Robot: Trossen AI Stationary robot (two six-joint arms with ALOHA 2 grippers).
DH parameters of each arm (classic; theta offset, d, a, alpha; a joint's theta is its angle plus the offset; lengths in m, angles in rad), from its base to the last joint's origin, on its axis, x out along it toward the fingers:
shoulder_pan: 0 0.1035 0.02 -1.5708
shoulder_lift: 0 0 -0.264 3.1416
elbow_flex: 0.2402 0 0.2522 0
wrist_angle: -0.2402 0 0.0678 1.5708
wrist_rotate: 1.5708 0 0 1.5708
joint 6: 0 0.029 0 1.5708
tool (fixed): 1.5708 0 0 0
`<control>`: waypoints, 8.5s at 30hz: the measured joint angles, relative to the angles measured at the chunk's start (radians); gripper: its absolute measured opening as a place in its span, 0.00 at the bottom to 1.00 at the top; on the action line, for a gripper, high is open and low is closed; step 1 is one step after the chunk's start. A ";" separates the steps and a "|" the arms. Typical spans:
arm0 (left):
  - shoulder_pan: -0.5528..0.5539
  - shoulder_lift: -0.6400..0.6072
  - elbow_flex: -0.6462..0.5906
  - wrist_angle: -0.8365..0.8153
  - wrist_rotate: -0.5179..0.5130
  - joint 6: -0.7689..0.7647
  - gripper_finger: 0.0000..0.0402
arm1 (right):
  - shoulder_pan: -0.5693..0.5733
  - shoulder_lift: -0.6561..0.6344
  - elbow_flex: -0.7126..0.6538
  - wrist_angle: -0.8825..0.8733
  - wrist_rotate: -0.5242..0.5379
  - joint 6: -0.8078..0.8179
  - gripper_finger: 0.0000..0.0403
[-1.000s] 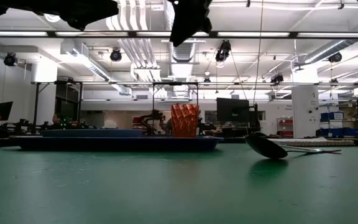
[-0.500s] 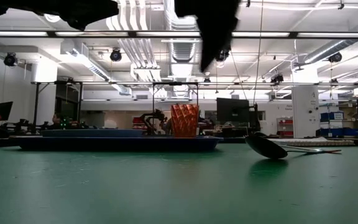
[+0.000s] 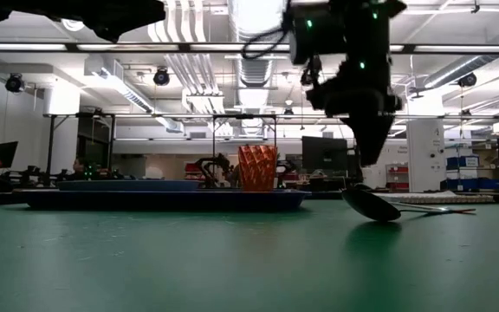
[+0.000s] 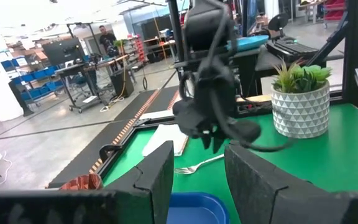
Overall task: Pick and place plate/cup/fork/spoon on tray
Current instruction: Put the orange fork on the blue serving tray to the right of the blue plate
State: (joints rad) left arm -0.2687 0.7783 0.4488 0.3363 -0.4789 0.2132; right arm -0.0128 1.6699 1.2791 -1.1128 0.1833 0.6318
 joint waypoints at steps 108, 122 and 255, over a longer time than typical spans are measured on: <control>0.113 0.476 -0.005 0.522 -0.046 0.027 0.03 | 0.159 0.191 -0.163 2.246 0.369 -0.843 0.03; 0.146 0.469 -0.005 0.524 -0.010 -0.111 0.00 | 0.135 0.040 -0.171 1.895 0.371 -0.728 0.39; 0.228 -0.032 -0.105 0.068 -0.053 -0.201 0.57 | -0.205 0.188 -0.057 1.136 -0.058 -0.082 0.22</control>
State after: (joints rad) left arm -0.0410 0.7464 0.3443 0.4038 -0.5322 0.0120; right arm -0.2179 1.8580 1.2217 0.0230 0.1255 0.5496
